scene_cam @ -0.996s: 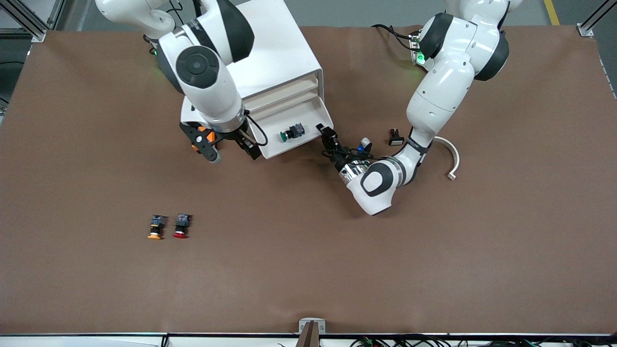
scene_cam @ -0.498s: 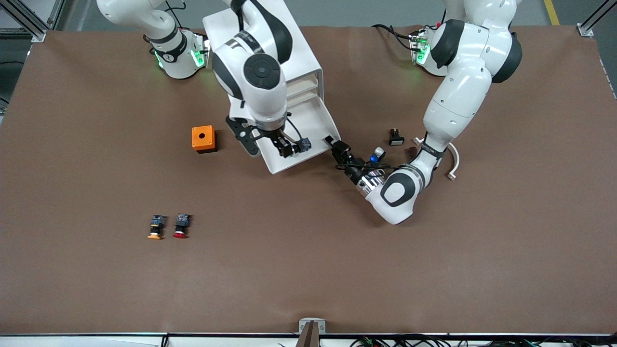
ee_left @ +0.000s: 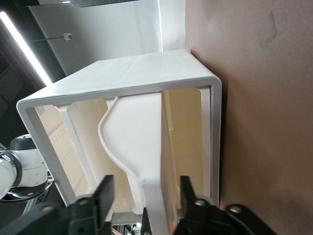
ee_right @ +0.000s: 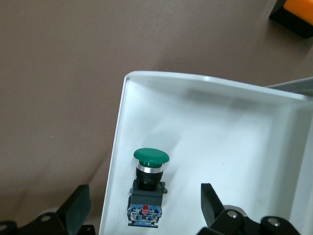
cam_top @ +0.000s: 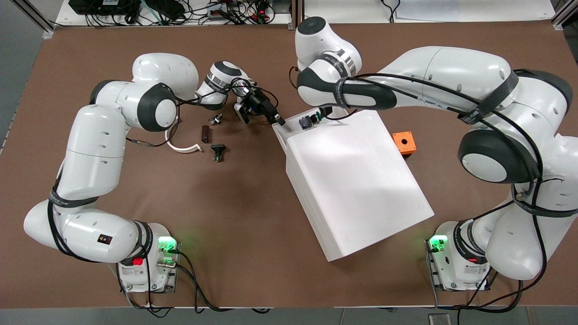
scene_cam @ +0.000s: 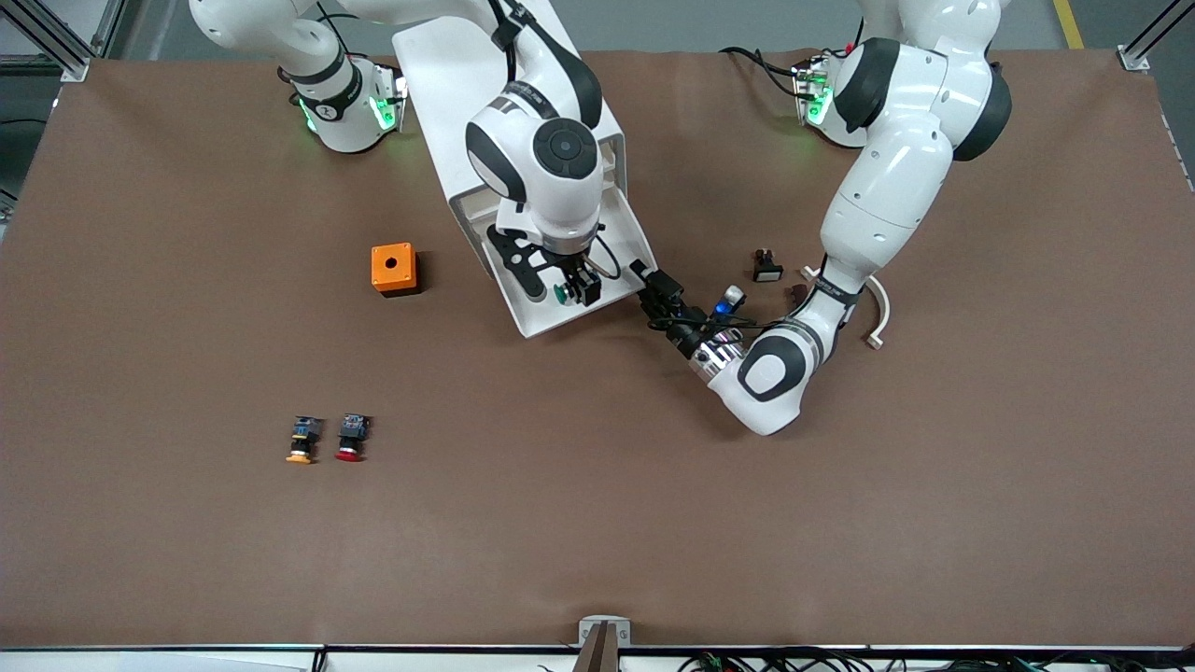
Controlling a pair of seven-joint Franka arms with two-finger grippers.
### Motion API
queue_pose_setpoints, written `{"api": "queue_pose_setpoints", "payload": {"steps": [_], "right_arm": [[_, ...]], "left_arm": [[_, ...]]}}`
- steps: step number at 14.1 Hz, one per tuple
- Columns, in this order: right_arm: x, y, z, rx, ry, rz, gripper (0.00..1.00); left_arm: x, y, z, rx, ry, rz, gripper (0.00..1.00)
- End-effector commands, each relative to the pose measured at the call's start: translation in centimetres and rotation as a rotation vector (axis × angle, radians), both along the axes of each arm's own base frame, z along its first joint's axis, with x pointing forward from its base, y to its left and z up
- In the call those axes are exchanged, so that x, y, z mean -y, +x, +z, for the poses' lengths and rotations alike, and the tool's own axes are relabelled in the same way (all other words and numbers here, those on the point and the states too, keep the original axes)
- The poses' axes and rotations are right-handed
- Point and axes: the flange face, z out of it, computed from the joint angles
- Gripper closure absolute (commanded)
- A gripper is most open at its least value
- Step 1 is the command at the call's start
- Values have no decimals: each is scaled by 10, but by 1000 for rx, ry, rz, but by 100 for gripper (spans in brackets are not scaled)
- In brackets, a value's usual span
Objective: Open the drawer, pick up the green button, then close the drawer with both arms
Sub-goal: 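Grasp the green push button inside the drawer with the right gripper, then carry the green button toward the red button with the right gripper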
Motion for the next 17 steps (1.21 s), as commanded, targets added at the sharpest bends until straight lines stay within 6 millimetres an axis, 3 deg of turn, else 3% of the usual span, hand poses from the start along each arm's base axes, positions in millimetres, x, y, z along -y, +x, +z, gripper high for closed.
{"api": "queue_pose_setpoints", "payload": {"steps": [1,6,8,13,17], "right_arm": [[-7,-3,-13,39,-22,-18,0],[-18,-10,-35,42,-25,-29,0],[-20,-10,-43,42,-27,-30,1],[-24,-13,-57,26,-22,-33,14],[-29,-18,-61,20,-25,-22,30]], "left_arm": [[-12,16,10,19,-35,32,0],[-42,55,38,259,-185,78,0],[-60,63,37,393,-257,62,0],[-71,80,70,816,-539,-149,0],[-73,93,98,1071,-549,-409,0]]}}
